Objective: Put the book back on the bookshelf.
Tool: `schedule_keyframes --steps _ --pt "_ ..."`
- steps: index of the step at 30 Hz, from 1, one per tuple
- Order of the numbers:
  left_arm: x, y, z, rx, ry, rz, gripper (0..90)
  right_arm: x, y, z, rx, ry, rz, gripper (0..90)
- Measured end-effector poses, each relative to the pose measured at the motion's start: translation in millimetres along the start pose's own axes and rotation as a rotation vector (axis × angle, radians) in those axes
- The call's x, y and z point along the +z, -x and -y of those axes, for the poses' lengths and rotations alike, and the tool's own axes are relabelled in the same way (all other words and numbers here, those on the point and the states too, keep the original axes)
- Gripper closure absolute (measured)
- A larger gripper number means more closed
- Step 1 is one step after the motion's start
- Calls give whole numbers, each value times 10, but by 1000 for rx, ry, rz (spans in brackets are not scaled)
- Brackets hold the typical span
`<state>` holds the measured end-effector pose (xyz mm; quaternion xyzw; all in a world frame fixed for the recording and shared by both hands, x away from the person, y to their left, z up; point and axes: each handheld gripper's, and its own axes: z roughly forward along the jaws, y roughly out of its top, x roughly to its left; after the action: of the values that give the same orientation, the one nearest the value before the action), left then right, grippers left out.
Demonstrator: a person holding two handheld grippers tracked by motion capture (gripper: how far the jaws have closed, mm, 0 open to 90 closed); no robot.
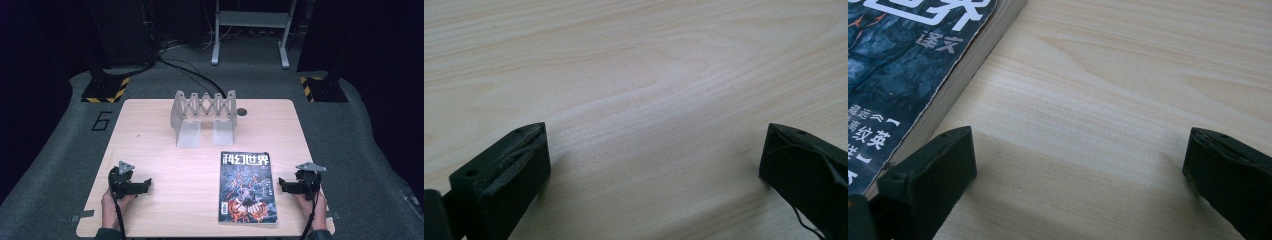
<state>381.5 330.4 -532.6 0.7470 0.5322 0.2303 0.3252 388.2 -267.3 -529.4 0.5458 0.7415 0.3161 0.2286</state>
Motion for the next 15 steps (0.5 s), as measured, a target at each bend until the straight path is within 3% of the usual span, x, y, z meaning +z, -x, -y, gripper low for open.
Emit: schedule_keyframes --steps 10,13,15 --pt "2 14 -4 -6 -2 -9 0 -37 7 13 -4 -8 -15 19" --pt "3 14 -4 -5 0 -10 0 -93 26 21 59 6 -90 39" --pt "4 15 -5 -6 0 -10 0 -111 13 18 62 5 -106 48"
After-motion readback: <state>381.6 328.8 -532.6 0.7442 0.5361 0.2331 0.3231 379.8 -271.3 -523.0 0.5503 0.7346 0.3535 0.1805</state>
